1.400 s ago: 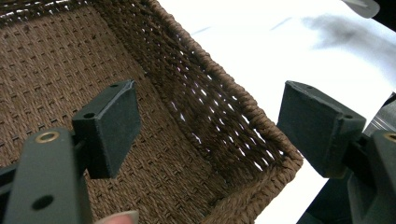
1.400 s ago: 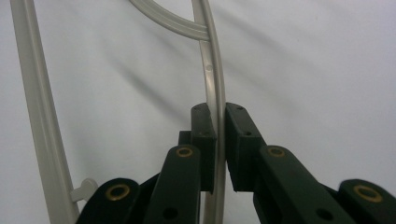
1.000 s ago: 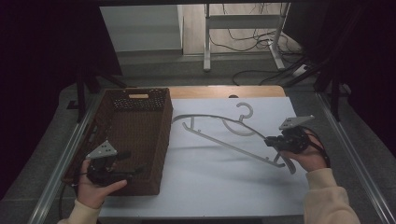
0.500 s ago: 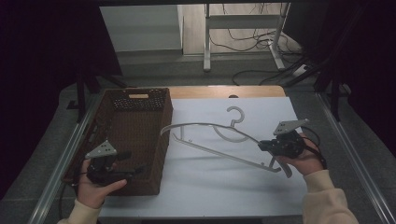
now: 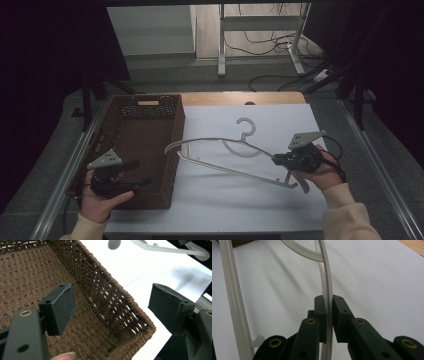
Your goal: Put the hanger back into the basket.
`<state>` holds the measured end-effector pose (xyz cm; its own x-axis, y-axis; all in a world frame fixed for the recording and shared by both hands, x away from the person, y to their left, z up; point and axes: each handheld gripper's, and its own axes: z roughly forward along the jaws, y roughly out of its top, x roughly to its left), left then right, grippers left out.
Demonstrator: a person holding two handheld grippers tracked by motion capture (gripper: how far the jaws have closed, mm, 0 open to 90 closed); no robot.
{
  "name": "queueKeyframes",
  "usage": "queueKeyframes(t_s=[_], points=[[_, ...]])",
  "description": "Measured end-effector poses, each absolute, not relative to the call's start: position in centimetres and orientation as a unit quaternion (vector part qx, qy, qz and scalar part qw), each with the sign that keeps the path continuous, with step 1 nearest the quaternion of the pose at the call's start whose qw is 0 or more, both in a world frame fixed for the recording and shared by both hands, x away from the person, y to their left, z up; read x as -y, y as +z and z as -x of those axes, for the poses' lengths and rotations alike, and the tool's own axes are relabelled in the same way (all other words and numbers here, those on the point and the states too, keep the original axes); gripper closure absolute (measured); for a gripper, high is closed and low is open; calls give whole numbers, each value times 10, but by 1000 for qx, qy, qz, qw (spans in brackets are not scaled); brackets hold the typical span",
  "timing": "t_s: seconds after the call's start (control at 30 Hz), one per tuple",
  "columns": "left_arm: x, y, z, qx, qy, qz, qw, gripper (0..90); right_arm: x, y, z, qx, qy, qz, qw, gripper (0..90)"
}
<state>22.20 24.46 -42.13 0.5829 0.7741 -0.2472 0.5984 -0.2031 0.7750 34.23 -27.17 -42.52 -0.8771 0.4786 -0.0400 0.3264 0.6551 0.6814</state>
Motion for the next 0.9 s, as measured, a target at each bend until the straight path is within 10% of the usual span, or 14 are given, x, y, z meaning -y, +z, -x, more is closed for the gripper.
queueKeyframes(t_s=[0.9], points=[[-196, -372, -292, -383, 51, -820, 423, 225, 258, -426, -336, -912, 352, -189, 95, 826]])
